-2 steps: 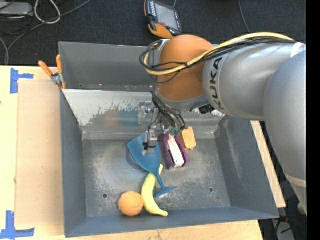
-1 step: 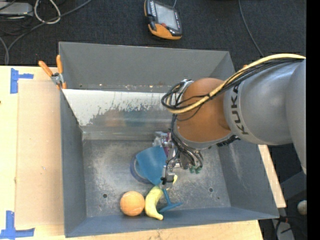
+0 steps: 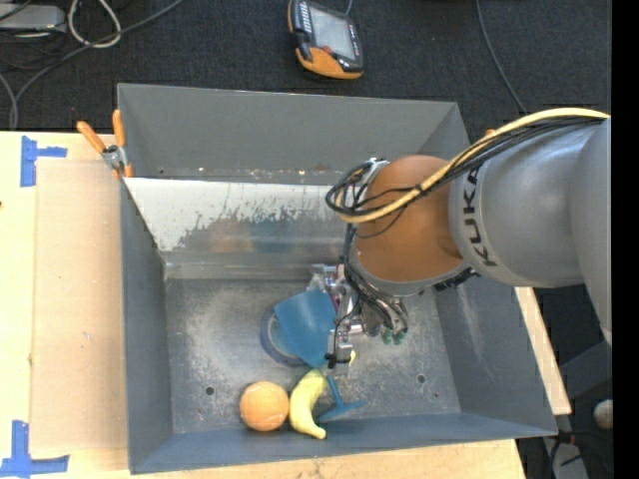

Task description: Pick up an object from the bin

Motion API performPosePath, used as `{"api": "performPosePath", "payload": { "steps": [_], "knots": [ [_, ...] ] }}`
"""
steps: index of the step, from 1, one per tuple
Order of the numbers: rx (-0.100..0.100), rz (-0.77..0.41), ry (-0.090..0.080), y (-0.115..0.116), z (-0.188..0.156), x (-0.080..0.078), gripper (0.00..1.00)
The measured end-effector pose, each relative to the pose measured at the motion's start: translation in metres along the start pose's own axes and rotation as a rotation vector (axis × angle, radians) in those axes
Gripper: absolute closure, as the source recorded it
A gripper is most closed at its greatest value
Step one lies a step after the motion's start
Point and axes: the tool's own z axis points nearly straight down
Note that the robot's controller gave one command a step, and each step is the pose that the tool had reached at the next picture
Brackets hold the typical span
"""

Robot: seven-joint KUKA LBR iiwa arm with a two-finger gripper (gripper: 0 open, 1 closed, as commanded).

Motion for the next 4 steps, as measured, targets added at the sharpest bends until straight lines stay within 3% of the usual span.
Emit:
{"api": "performPosePath", "payload": {
  "steps": [1,2,4],
  "knots": [
    [0.000,-0.315,-0.001,0.060,-0.035,0.002,0.00],
    [-0.006,-0.232,-0.030,0.025,0.044,-0.021,0.00],
    [-0.003,-0.229,-0.048,0.024,0.039,-0.024,0.00]
  ]
}}
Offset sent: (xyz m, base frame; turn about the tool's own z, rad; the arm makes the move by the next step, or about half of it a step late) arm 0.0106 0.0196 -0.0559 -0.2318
